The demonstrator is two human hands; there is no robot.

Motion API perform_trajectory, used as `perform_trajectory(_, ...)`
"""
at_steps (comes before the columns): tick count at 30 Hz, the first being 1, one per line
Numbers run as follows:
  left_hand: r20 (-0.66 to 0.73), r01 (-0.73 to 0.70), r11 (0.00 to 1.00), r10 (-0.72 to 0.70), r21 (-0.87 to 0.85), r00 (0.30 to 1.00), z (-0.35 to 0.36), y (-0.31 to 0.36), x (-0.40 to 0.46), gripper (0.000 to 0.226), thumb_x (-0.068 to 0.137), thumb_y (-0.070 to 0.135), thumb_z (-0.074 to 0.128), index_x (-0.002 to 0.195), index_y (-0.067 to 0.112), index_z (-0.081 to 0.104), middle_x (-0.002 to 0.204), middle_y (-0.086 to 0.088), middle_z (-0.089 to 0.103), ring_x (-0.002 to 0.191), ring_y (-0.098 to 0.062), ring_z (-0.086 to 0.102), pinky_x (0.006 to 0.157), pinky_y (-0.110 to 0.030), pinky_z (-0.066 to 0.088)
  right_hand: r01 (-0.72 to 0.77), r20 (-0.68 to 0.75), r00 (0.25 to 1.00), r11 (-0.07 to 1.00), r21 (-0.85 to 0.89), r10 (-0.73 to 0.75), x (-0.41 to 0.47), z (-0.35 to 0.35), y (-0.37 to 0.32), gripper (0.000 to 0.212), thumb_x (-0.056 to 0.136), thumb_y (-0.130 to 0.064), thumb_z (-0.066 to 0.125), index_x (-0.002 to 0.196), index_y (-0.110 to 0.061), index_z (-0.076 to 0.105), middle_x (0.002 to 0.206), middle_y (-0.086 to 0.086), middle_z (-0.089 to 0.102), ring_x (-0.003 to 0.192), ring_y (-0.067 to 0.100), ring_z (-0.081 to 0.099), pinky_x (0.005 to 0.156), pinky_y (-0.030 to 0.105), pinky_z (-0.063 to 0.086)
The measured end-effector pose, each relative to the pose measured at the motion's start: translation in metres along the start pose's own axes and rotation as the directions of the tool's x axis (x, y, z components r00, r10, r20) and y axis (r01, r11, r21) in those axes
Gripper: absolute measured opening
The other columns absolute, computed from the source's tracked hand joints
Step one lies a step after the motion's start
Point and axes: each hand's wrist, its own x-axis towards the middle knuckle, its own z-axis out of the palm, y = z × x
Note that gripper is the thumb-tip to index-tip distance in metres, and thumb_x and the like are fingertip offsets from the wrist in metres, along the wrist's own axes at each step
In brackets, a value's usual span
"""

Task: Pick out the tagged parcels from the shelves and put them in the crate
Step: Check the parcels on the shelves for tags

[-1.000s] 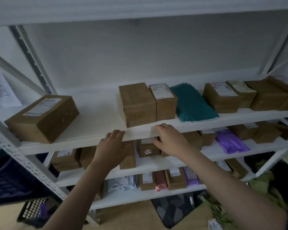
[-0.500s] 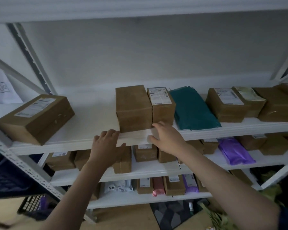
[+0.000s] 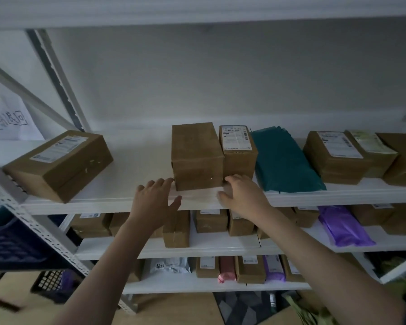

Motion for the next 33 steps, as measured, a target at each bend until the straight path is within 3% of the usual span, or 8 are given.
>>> perform_trajectory(6, -0.097, -0.036, 0.977, 0.016, -0.209, 0.995, -0.002, -0.012, 0.021, 0.077, 0.095, 0.050, 0.057, 0.156, 0.019, 0.020, 0.159, -0.005, 0.028, 0.136, -0.030, 0.046, 0.107, -0.047, 0.045, -0.033, -0.010, 0.999, 0.999, 0.011, 0.033, 0.005, 0.004, -0.004, 0.034, 0.095, -0.048, 0.057, 0.111, -0.019, 0.063, 0.108, -0.001, 0.063, 0.109, 0.020, 0.051, 0.085, 0.038, 0.050)
perform_trajectory(11, -0.142, -0.112, 0.924, 0.063, -0.367, 0.988, -0.004, -0.011, 0.033, 0.082, 0.096, 0.040, 0.062, 0.159, 0.018, 0.015, 0.164, -0.001, 0.019, 0.141, -0.028, 0.040, 0.112, -0.043, 0.040, -0.043, -0.049, 0.998, 0.999, 0.027, 0.044, 0.009, 0.007, -0.004, 0.034, 0.095, -0.047, 0.057, 0.110, -0.017, 0.064, 0.109, 0.000, 0.064, 0.110, 0.020, 0.050, 0.084, 0.035, 0.047)
perform_trajectory(15, -0.171, -0.169, 0.878, 0.102, -0.447, 0.980, -0.003, -0.009, 0.035, 0.079, 0.094, 0.030, 0.067, 0.157, 0.024, 0.020, 0.158, -0.001, 0.030, 0.127, -0.025, 0.052, 0.105, -0.036, 0.046, -0.053, -0.075, 0.996, 0.997, 0.060, 0.057, 0.008, 0.013, -0.005, 0.035, 0.095, -0.047, 0.058, 0.110, -0.016, 0.064, 0.108, 0.001, 0.064, 0.111, 0.021, 0.050, 0.088, 0.039, 0.049)
perform_trajectory(21, -0.193, -0.082, 0.733, -0.068, -0.676, 0.979, 0.005, -0.009, 0.033, 0.067, 0.090, 0.025, 0.073, 0.146, 0.024, 0.035, 0.142, -0.002, 0.045, 0.126, -0.019, 0.051, 0.094, -0.042, 0.058, -0.038, -0.138, 0.989, 0.990, 0.133, 0.056, 0.002, 0.017, -0.020, 0.032, 0.096, -0.043, 0.059, 0.109, -0.014, 0.064, 0.104, 0.003, 0.064, 0.108, 0.021, 0.052, 0.087, 0.041, 0.050)
perform_trajectory(24, -0.202, -0.037, 0.662, -0.175, -0.749, 0.964, 0.008, -0.011, 0.026, 0.066, 0.087, 0.026, 0.076, 0.141, 0.027, 0.038, 0.138, -0.003, 0.048, 0.121, -0.017, 0.052, 0.088, -0.033, 0.058, -0.005, -0.205, 0.978, 0.988, 0.156, 0.037, 0.000, 0.014, -0.028, 0.038, 0.097, -0.042, 0.059, 0.122, -0.013, 0.063, 0.113, 0.002, 0.064, 0.112, 0.020, 0.051, 0.088, 0.037, 0.050)
perform_trajectory(28, -0.153, 0.006, 0.504, -0.274, -0.863, 0.949, 0.008, -0.017, 0.018, 0.063, 0.085, 0.028, 0.078, 0.134, 0.026, 0.039, 0.132, 0.002, 0.049, 0.116, -0.020, 0.059, 0.084, -0.042, 0.060, 0.096, -0.318, 0.948, 0.979, 0.179, -0.035, 0.004, 0.001, -0.036, 0.042, 0.098, -0.034, 0.059, 0.135, -0.013, 0.058, 0.124, -0.001, 0.060, 0.118, 0.016, 0.051, 0.093, 0.028, 0.045)
perform_trajectory(31, -0.138, 0.041, 0.531, -0.293, -0.846, 0.946, 0.010, -0.025, 0.011, 0.063, 0.085, 0.034, 0.078, 0.134, 0.024, 0.039, 0.129, 0.001, 0.051, 0.110, -0.017, 0.061, 0.080, -0.037, 0.059, 0.184, -0.349, 0.934, 0.945, 0.270, -0.082, 0.009, -0.004, -0.041, 0.041, 0.098, -0.029, 0.062, 0.136, -0.013, 0.058, 0.124, -0.004, 0.056, 0.113, 0.010, 0.055, 0.095, 0.030, 0.050)
perform_trajectory(33, -0.143, 0.059, 0.616, -0.273, -0.786, 0.951, 0.009, -0.032, 0.008, 0.064, 0.085, 0.040, 0.076, 0.134, 0.023, 0.039, 0.133, -0.001, 0.048, 0.103, -0.015, 0.062, 0.082, -0.037, 0.058, 0.224, -0.362, 0.926, 0.927, 0.301, -0.106, 0.013, -0.002, -0.044, 0.043, 0.097, -0.027, 0.064, 0.137, -0.014, 0.057, 0.124, -0.006, 0.054, 0.110, 0.006, 0.054, 0.095, 0.032, 0.052)
